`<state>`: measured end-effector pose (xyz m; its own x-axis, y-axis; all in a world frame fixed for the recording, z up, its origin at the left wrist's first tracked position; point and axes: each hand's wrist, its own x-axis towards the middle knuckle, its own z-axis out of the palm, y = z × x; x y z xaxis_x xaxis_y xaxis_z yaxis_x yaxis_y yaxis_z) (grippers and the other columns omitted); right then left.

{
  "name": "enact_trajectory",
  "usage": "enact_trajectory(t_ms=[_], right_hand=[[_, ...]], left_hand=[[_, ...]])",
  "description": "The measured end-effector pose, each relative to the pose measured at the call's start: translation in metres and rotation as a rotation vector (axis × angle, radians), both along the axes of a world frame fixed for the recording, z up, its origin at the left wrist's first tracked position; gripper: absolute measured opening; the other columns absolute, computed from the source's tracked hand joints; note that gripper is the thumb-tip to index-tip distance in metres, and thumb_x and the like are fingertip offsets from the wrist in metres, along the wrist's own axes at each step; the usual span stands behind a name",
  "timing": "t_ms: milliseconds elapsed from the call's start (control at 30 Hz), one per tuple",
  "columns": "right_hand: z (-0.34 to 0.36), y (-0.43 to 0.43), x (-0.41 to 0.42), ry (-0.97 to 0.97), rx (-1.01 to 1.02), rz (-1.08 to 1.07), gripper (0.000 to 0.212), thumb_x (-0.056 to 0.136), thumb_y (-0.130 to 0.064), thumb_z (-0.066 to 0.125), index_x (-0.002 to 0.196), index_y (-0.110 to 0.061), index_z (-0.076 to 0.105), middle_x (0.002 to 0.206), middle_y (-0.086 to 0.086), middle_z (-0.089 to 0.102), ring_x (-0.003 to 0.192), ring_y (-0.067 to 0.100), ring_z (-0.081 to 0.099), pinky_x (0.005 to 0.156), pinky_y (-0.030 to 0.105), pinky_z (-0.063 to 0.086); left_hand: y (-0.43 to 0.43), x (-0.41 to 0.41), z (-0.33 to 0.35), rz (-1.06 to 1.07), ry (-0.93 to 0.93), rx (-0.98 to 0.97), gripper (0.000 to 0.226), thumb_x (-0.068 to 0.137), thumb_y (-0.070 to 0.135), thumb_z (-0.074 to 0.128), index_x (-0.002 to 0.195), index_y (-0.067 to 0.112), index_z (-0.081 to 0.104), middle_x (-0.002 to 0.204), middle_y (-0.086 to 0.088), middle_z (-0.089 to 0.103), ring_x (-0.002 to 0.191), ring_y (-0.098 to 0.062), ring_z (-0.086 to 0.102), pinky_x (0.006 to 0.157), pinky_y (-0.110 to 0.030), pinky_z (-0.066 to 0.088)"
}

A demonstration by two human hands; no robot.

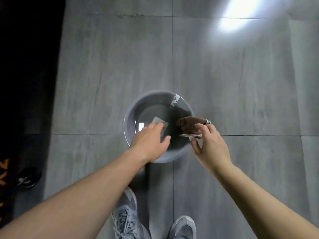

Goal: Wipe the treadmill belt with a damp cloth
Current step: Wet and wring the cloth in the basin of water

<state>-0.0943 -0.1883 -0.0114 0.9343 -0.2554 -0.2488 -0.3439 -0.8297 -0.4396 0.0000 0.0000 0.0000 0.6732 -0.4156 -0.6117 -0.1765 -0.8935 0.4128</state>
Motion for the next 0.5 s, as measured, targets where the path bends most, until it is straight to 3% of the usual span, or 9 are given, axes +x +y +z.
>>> enact_trajectory(t_ms=[133, 300, 433, 500], right_hand=[[-0.026, -0.021, 0.001, -0.036, -0.007, -0.086, 0.04, 0.089, -0.028, 0.066, 0.126, -0.014, 0.057, 0.118, 0.009, 0.056, 0.098, 0.03, 0.06, 0.076, 0.036, 0.05], [-0.056, -0.031, 0.001, -0.019, 0.022, -0.171, 0.048, 0.088, -0.035, 0.066, 0.131, -0.02, 0.054, 0.118, 0.008, 0.05, 0.104, 0.03, 0.056, 0.081, 0.04, 0.053], [-0.068, -0.031, 0.013, 0.037, 0.096, -0.227, 0.055, 0.09, -0.04, 0.066, 0.14, -0.023, 0.051, 0.141, 0.009, 0.039, 0.127, 0.026, 0.042, 0.098, 0.035, 0.042], [-0.072, -0.032, 0.02, 0.082, 0.141, -0.219, 0.051, 0.091, -0.04, 0.065, 0.137, -0.022, 0.052, 0.147, 0.008, 0.035, 0.133, 0.024, 0.036, 0.103, 0.034, 0.037]], left_hand=[[-0.024, 0.0, -0.038, -0.021, 0.032, -0.013, 0.052, 0.102, 0.049, 0.047, 0.148, 0.024, 0.042, 0.148, -0.003, 0.05, 0.134, -0.028, 0.048, 0.102, -0.041, 0.041], [-0.051, 0.001, -0.077, 0.058, 0.093, -0.22, 0.062, 0.102, 0.046, 0.052, 0.156, 0.026, 0.032, 0.153, 0.0, 0.045, 0.141, -0.022, 0.042, 0.112, -0.042, 0.038], [-0.066, 0.01, -0.095, 0.096, 0.121, -0.34, 0.067, 0.101, 0.044, 0.056, 0.159, 0.024, 0.029, 0.159, 0.003, 0.037, 0.146, -0.019, 0.033, 0.119, -0.044, 0.032], [-0.07, 0.015, -0.102, 0.072, 0.129, -0.323, 0.063, 0.1, 0.045, 0.057, 0.156, 0.024, 0.036, 0.15, 0.002, 0.046, 0.142, -0.021, 0.038, 0.116, -0.043, 0.035]])
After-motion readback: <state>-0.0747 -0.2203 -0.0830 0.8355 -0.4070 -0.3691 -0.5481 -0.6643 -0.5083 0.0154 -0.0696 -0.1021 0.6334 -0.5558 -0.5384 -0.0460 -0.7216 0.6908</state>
